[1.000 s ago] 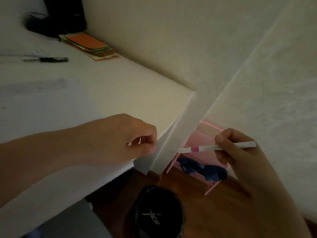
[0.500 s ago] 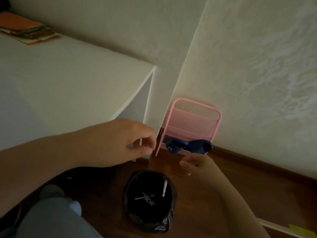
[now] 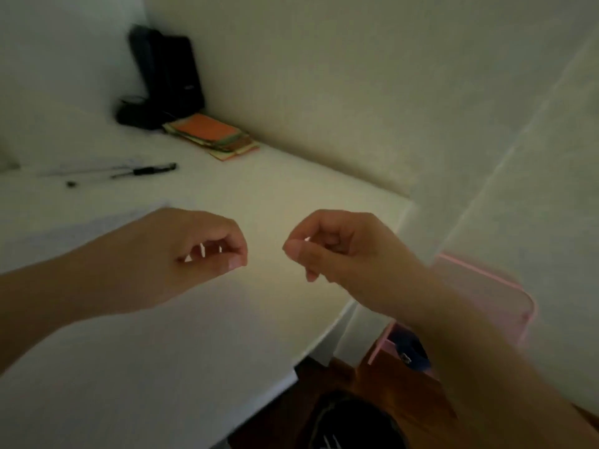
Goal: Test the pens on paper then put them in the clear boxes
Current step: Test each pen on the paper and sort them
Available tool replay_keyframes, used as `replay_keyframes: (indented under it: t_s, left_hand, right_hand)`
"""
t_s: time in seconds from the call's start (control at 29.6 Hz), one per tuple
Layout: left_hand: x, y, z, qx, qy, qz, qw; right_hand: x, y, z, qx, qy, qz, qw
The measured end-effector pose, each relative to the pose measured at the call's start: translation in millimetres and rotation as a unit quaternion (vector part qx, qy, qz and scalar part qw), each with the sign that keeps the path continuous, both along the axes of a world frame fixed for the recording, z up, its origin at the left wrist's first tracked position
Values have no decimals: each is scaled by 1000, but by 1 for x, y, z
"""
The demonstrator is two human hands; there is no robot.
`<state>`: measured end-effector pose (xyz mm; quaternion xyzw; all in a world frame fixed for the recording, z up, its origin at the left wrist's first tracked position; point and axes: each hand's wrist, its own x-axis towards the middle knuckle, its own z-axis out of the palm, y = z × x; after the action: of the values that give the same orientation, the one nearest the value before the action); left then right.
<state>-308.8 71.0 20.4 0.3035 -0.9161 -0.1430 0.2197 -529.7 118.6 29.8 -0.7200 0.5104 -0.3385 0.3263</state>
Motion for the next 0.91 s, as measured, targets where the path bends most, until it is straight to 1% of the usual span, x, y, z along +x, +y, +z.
replay_keyframes:
  t_s: [0.1,0.17,0.24,0.34,0.44,0.51,0.54,0.64,0.74,0.81,0.91]
  left_hand:
    - [60,-9,-1,-4,9,92,996]
    - [90,-12,-6,6,-8,134,991]
    - [127,-14,-9,35,-1,185,982]
    - [161,-21,-18,86,12,244,966]
    - [181,-36,-28,79,35,273,958]
    - [186,-44,-35,76,57,284,954]
    - [185,-47,-38,76,64,284,954]
    - [191,-50,-46,64,83,265,959]
    - [195,-50,-48,58,98,250,962]
    - [193,-52,-49,55,112,244,962]
    - [192,-52,-54,32,99,249,963]
  right_hand:
    - [56,-36,12,-5,56,81,995]
    - [83,-59,10,4,93,102,990]
    - [118,-85,7,12,130,129,983]
    - [156,-117,-2,17,185,143,972]
    - [197,-150,-9,25,212,144,966]
    - [221,-172,-15,5,240,130,962]
    - [227,-182,-17,-18,268,112,957]
    - [240,-211,-29,-119,380,53,916]
    - [242,-229,-37,-174,439,31,881]
    - [242,-234,-42,-198,477,33,856]
    - [244,-231,-45,-261,528,78,805]
